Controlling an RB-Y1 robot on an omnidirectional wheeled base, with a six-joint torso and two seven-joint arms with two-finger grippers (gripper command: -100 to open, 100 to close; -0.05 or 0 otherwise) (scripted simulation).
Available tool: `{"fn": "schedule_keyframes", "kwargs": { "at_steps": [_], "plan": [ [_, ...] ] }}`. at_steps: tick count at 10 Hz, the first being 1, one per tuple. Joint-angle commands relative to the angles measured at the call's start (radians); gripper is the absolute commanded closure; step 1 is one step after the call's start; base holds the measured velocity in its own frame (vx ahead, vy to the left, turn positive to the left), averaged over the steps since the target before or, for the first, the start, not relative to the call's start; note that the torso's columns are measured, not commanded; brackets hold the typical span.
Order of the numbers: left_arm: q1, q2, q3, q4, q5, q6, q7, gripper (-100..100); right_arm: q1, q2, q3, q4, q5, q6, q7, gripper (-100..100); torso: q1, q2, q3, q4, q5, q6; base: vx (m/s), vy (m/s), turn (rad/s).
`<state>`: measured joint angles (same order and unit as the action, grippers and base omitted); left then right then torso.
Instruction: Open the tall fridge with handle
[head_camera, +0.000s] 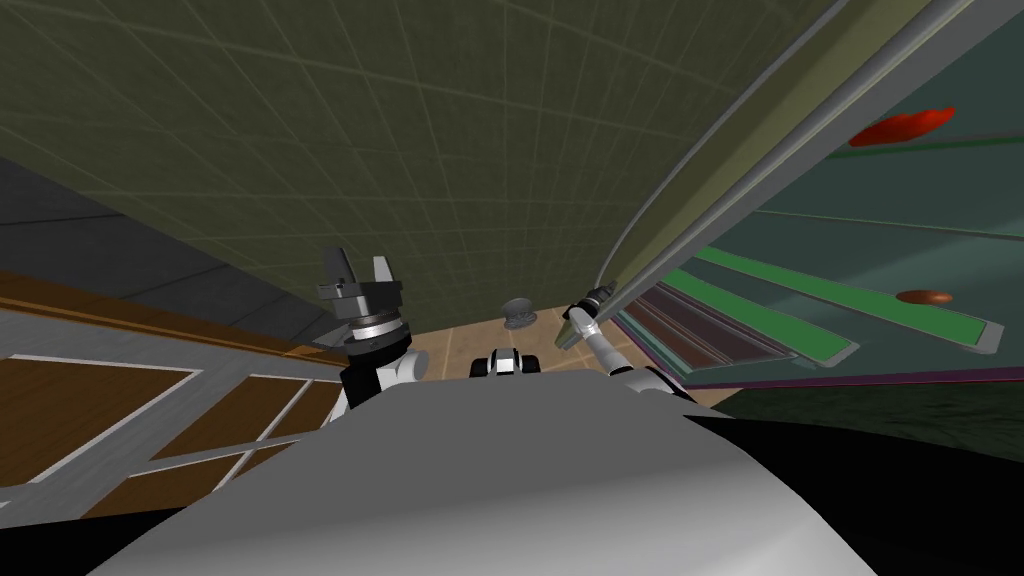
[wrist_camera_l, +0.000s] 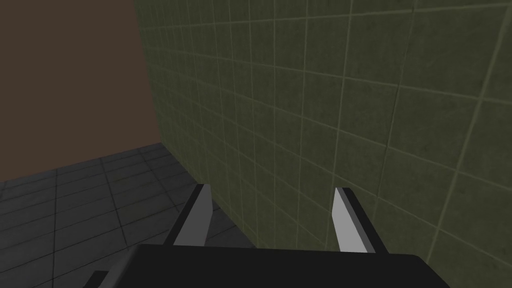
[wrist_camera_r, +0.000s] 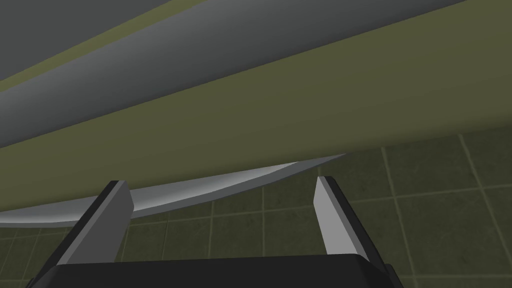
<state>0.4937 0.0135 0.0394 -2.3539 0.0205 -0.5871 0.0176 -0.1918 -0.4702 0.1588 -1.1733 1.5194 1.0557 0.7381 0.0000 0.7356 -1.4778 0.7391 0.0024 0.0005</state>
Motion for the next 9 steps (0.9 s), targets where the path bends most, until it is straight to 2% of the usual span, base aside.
{"fn": "schedule_keyframes", "kwargs": {
  "at_steps": [1,2,3,5,6,8,9],
  "plan": [
    [0.000,0.000,0.000,0.000,0.000,0.000,0.000,0,-0.047,-0.069,0.017,0.046,-0.053,-0.028,-0.018,-100,0.000,-0.001,-0.001,-0.002,-0.002,0.000,-0.014,0.108,-0.055],
    [0.000,0.000,0.000,0.000,0.000,0.000,0.000,0,-0.070,-0.094,0.025,0.070,-0.078,-0.041,-0.027,-100,0.001,-0.001,-0.001,-0.001,0.000,-0.001,-0.031,0.142,-0.042],
    [0.000,0.000,0.000,0.000,0.000,0.000,0.000,0,-0.070,-0.099,0.025,0.070,-0.078,-0.041,-0.027,-100,0.001,0.000,0.000,0.001,0.001,-0.001,-0.021,0.083,-0.009],
    [0.000,0.000,0.000,0.000,0.000,0.000,0.000,0,-0.114,-0.160,0.042,0.117,-0.128,-0.068,-0.045,-100,-0.003,0.002,0.002,-0.001,-0.003,0.000,-0.025,0.079,-0.028],
    [0.000,0.000,0.000,0.000,0.000,0.000,0.000,0,-0.137,-0.188,0.051,0.141,-0.153,-0.081,-0.054,-100,-0.002,0.003,0.002,0.002,0.000,0.001,-0.052,0.123,-0.051],
    [0.000,0.000,0.000,0.000,0.000,0.000,0.000,0,-0.134,-0.178,0.054,0.144,-0.144,-0.076,-0.057,-100,-0.001,0.003,0.002,0.000,-0.001,0.000,-0.020,0.055,-0.014],
    [0.000,0.000,0.000,0.000,0.000,0.000,0.000,0,-0.133,-0.179,0.054,0.142,-0.145,-0.076,-0.058,0,-0.003,0.001,0.001,-0.001,-0.003,-0.001,-0.004,0.008,0.001]
  ]
}}
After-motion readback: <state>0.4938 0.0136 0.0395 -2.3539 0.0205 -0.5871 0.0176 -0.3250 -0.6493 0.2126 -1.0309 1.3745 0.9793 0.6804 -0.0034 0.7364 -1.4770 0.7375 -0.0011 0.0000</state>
